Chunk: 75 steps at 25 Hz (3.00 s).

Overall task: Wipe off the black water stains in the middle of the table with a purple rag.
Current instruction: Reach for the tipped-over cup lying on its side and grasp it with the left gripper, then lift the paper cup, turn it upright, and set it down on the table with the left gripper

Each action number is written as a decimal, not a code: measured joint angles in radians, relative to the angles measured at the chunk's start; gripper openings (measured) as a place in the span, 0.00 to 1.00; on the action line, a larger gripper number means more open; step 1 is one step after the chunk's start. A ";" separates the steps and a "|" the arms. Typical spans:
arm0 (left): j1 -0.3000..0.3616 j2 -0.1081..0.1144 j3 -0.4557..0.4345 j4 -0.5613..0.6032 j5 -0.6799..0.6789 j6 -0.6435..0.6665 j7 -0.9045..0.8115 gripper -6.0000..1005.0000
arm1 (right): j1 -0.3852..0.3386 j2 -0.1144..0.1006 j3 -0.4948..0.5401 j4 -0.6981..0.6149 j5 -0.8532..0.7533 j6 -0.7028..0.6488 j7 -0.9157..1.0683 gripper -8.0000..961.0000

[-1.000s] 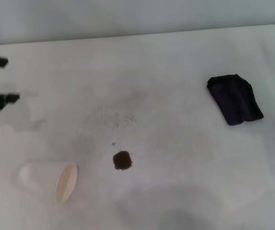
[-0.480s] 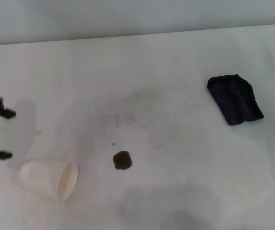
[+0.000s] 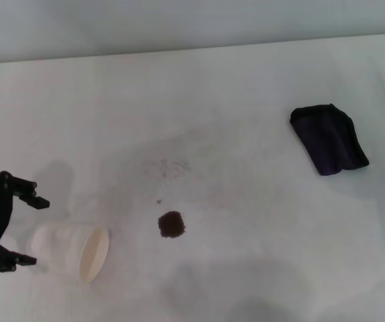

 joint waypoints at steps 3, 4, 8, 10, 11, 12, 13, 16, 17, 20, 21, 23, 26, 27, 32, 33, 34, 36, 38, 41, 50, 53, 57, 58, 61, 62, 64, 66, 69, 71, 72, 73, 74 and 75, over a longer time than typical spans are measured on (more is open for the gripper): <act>-0.003 -0.003 0.011 -0.021 0.004 0.026 0.022 0.87 | 0.000 0.000 0.000 -0.001 0.000 0.000 0.004 0.90; -0.004 -0.004 0.016 -0.028 0.005 0.032 0.027 0.87 | 0.000 0.000 0.000 -0.001 0.000 0.000 0.005 0.90; -0.011 -0.004 0.049 -0.074 0.012 0.080 0.049 0.87 | 0.001 0.000 0.000 -0.007 0.000 0.003 0.006 0.90; -0.015 -0.004 0.060 -0.099 0.018 0.102 0.060 0.87 | 0.002 0.000 0.000 -0.008 0.000 0.005 0.006 0.90; -0.018 -0.005 0.065 -0.114 0.019 0.112 0.068 0.87 | 0.003 0.000 0.000 -0.009 0.000 0.007 0.006 0.90; -0.020 -0.005 0.069 -0.127 0.020 0.121 0.075 0.87 | 0.004 0.000 0.000 -0.009 0.000 0.009 0.007 0.90; -0.020 -0.005 0.076 -0.137 0.021 0.131 0.079 0.86 | 0.005 0.000 0.000 -0.009 0.000 0.010 0.007 0.90; -0.023 -0.006 0.097 -0.169 0.026 0.172 0.088 0.86 | 0.008 0.000 0.000 -0.010 -0.001 0.012 0.012 0.90; -0.026 -0.007 0.101 -0.179 0.027 0.183 0.092 0.86 | 0.009 0.000 0.000 -0.009 -0.001 0.012 0.015 0.90; -0.034 -0.010 0.104 -0.214 0.029 0.217 0.105 0.86 | 0.009 0.000 0.000 -0.010 -0.001 0.013 0.019 0.90; -0.036 -0.011 0.104 -0.222 0.029 0.225 0.112 0.85 | 0.009 0.000 0.000 -0.010 -0.001 0.013 0.019 0.90; -0.041 -0.014 0.104 -0.238 0.029 0.241 0.122 0.85 | 0.010 0.000 0.000 -0.009 -0.001 0.014 0.020 0.90; -0.046 -0.015 0.104 -0.253 0.030 0.256 0.132 0.85 | 0.011 0.000 0.000 -0.009 -0.001 0.013 0.020 0.90; -0.048 -0.016 0.104 -0.258 0.031 0.258 0.136 0.85 | 0.011 0.000 0.000 -0.008 0.000 0.012 0.020 0.90; -0.055 -0.019 0.104 -0.271 0.031 0.259 0.144 0.84 | 0.011 0.000 0.000 -0.008 0.000 0.011 0.020 0.90; -0.056 -0.019 0.104 -0.272 0.031 0.259 0.144 0.84 | 0.011 0.000 0.000 -0.008 0.000 0.010 0.020 0.90; -0.057 -0.020 0.104 -0.274 0.031 0.260 0.144 0.84 | 0.011 0.000 0.000 -0.008 0.000 0.009 0.020 0.90; -0.057 -0.021 0.104 -0.274 0.031 0.260 0.145 0.84 | 0.010 -0.001 0.000 -0.009 0.000 0.008 0.020 0.90; -0.057 -0.023 0.105 -0.273 0.030 0.260 0.145 0.83 | 0.009 -0.001 0.000 -0.009 0.000 0.008 0.020 0.90; -0.051 -0.026 0.095 -0.260 0.012 0.261 0.142 0.80 | 0.008 -0.002 -0.002 -0.009 -0.002 0.008 0.020 0.90; 0.006 -0.026 -0.152 -0.216 -0.281 0.342 0.198 0.73 | 0.003 -0.003 -0.035 -0.008 -0.024 0.055 0.021 0.89; 0.026 -0.023 -0.197 -0.237 -0.385 0.376 0.231 0.71 | 0.003 -0.003 -0.062 -0.008 -0.027 0.065 0.022 0.89; 0.036 -0.020 -0.253 -0.319 -0.510 0.418 0.247 0.68 | 0.004 -0.006 -0.099 -0.001 -0.028 0.079 0.031 0.89; 0.039 -0.022 -0.266 -0.338 -0.529 0.426 0.247 0.67 | 0.004 -0.008 -0.108 0.000 -0.028 0.091 0.033 0.89; 0.057 -0.027 -0.288 -0.408 -0.615 0.470 0.250 0.62 | -0.008 -0.013 -0.129 0.008 -0.029 0.116 0.035 0.89; 0.069 -0.029 -0.291 -0.458 -0.681 0.496 0.252 0.62 | -0.013 -0.014 -0.134 0.012 -0.029 0.119 0.035 0.89; 0.080 -0.029 -0.292 -0.515 -0.755 0.518 0.261 0.61 | -0.030 -0.015 -0.154 0.030 -0.029 0.124 0.035 0.89; 0.092 -0.029 -0.292 -0.605 -0.853 0.537 0.291 0.60 | -0.045 -0.017 -0.177 0.043 -0.030 0.127 0.035 0.89; 0.111 -0.031 -0.291 -0.723 -0.962 0.571 0.362 0.60 | -0.067 -0.022 -0.217 0.056 -0.031 0.128 0.028 0.89; 0.119 -0.033 -0.289 -0.805 -1.008 0.598 0.422 0.60 | -0.080 -0.023 -0.240 0.062 -0.031 0.127 0.011 0.89; 0.121 -0.033 -0.289 -0.846 -1.025 0.609 0.449 0.60 | -0.085 -0.024 -0.250 0.064 -0.031 0.126 0.002 0.89; 0.122 -0.033 -0.289 -0.881 -1.039 0.620 0.471 0.60 | -0.089 -0.024 -0.257 0.065 -0.032 0.126 -0.003 0.89; 0.122 -0.033 -0.290 -0.918 -1.054 0.633 0.494 0.60 | -0.093 -0.024 -0.260 0.065 -0.036 0.126 -0.005 0.89; 0.124 -0.033 -0.291 -0.971 -1.076 0.654 0.527 0.60 | -0.098 -0.024 -0.262 0.065 -0.047 0.129 -0.005 0.89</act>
